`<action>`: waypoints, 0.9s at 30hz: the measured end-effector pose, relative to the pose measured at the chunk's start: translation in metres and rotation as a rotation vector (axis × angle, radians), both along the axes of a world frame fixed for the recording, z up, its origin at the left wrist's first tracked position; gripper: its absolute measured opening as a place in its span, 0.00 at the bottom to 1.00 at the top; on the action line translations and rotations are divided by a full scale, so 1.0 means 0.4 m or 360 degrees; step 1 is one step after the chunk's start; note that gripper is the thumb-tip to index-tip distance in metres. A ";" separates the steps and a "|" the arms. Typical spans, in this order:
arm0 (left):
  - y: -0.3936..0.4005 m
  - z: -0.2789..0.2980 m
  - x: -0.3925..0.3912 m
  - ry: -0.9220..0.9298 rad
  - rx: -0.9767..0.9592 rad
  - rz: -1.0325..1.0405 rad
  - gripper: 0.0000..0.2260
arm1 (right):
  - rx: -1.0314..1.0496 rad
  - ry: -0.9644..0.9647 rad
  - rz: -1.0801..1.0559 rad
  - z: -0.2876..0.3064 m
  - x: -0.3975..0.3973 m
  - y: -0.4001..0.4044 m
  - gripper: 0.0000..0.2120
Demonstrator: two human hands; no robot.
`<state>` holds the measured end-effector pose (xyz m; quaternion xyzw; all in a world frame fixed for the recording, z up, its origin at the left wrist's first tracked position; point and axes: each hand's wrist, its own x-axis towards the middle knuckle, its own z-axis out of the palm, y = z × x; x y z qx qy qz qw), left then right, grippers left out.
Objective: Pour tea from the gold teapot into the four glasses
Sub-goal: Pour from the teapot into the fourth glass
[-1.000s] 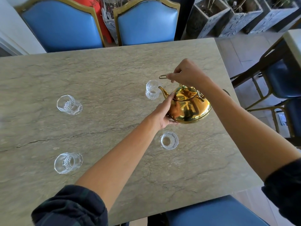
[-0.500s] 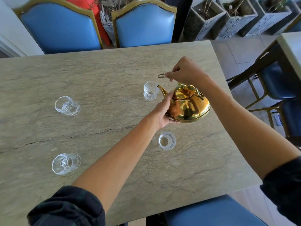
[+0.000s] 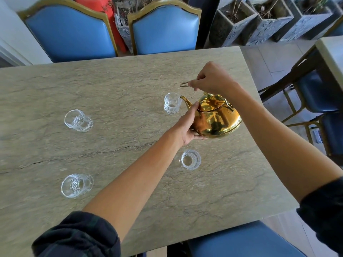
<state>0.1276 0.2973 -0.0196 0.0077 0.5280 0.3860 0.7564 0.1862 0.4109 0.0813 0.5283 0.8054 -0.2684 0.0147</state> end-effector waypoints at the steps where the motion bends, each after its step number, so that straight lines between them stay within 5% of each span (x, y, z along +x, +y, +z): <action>1: 0.000 0.001 0.000 -0.0006 0.0000 0.0001 0.37 | -0.0002 -0.0002 0.0004 0.002 0.000 0.000 0.16; 27: -0.005 0.014 0.013 -0.0050 0.0013 0.0007 0.36 | 0.0017 0.0001 0.0028 0.015 0.005 -0.002 0.15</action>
